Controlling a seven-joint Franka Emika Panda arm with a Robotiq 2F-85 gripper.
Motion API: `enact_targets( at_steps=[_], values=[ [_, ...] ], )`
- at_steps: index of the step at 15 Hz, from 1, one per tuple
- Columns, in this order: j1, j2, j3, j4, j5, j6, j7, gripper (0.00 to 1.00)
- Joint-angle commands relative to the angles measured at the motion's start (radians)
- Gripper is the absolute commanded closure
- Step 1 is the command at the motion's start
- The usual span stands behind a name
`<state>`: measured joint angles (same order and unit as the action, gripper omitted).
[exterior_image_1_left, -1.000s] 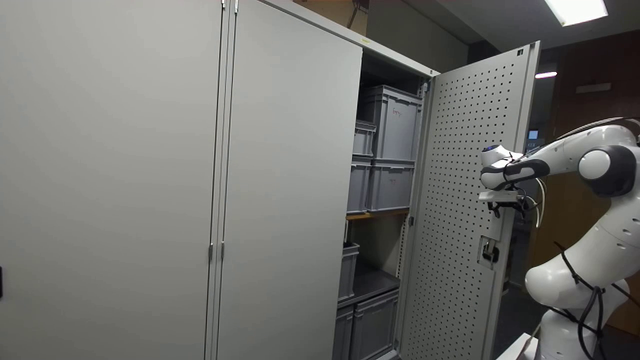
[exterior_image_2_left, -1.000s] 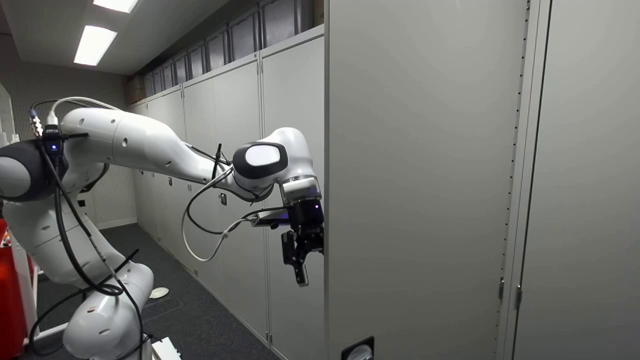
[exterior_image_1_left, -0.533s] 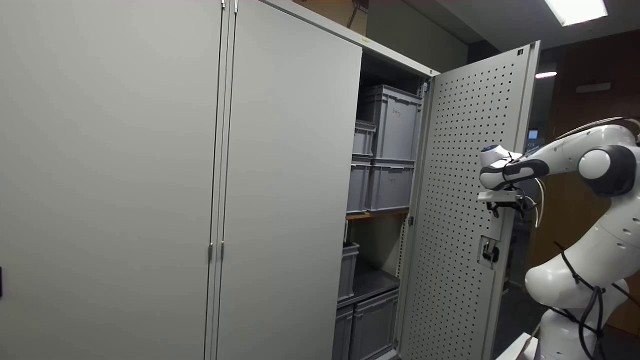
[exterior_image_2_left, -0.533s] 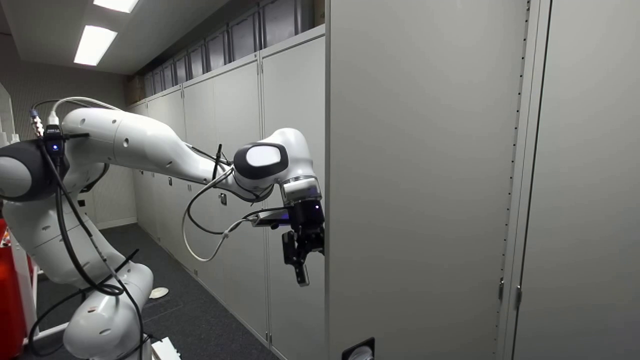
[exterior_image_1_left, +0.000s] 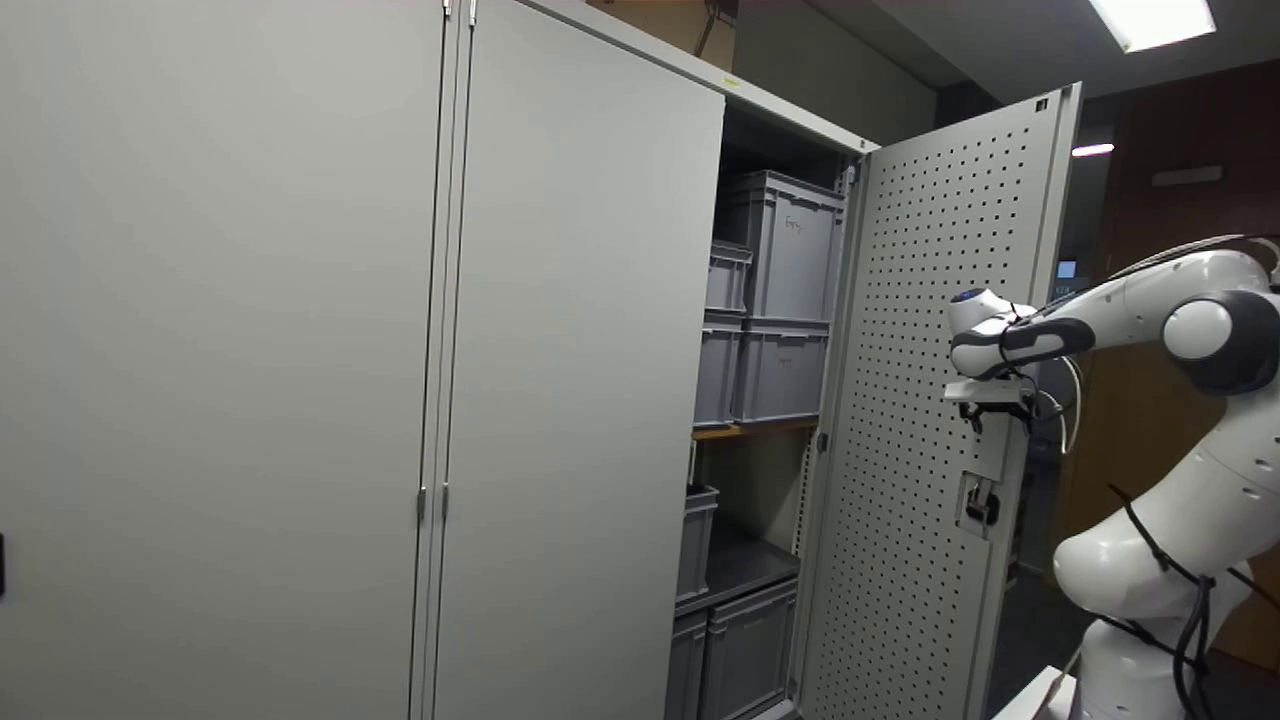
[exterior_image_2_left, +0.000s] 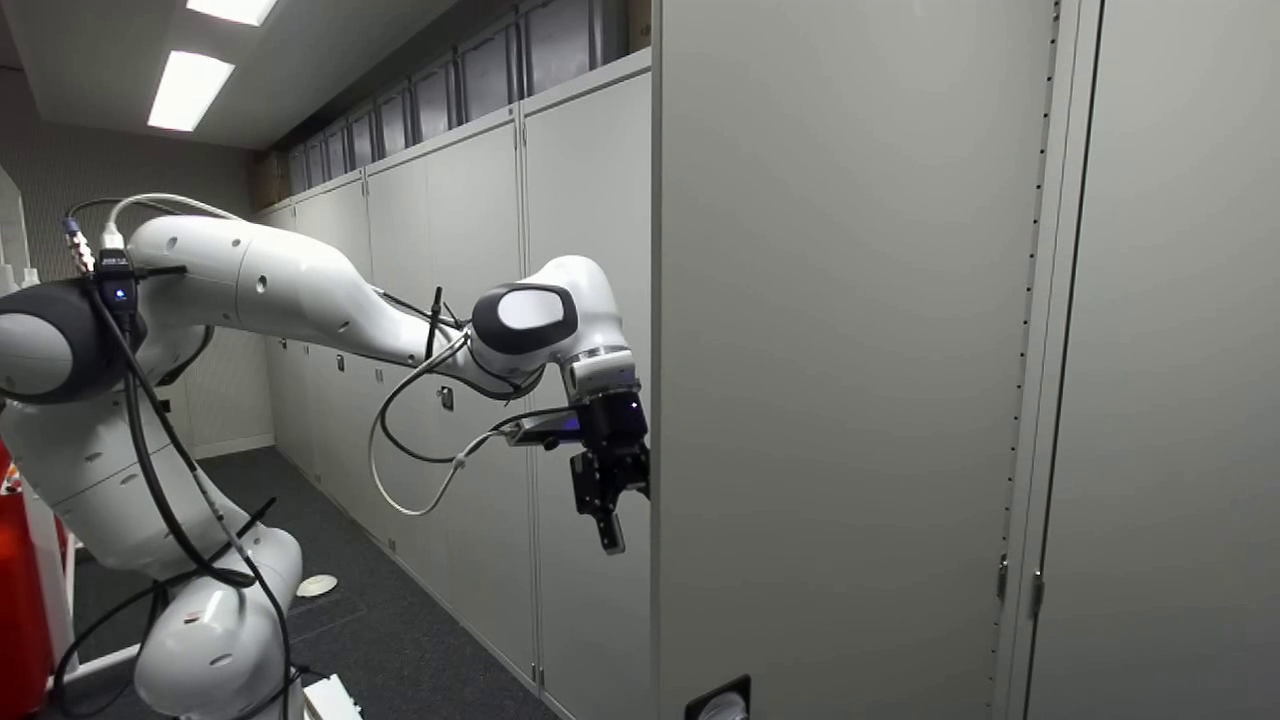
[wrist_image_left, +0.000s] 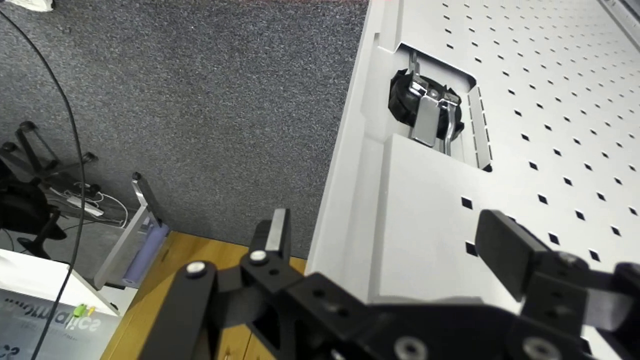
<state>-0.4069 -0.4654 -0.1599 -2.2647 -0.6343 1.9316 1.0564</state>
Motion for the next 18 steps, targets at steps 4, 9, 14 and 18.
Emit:
enact_targets(
  at_steps=[4, 9, 14, 18],
  values=[
    [0.048, 0.004, 0.025, 0.026, -0.033, -0.021, -0.079, 0.0],
    [0.067, 0.008, 0.037, 0.044, -0.079, -0.029, -0.18, 0.0],
    [0.109, -0.001, 0.029, 0.056, -0.04, 0.013, -0.283, 0.0],
    [0.146, -0.007, 0.025, 0.062, 0.012, 0.067, -0.367, 0.0]
  ],
)
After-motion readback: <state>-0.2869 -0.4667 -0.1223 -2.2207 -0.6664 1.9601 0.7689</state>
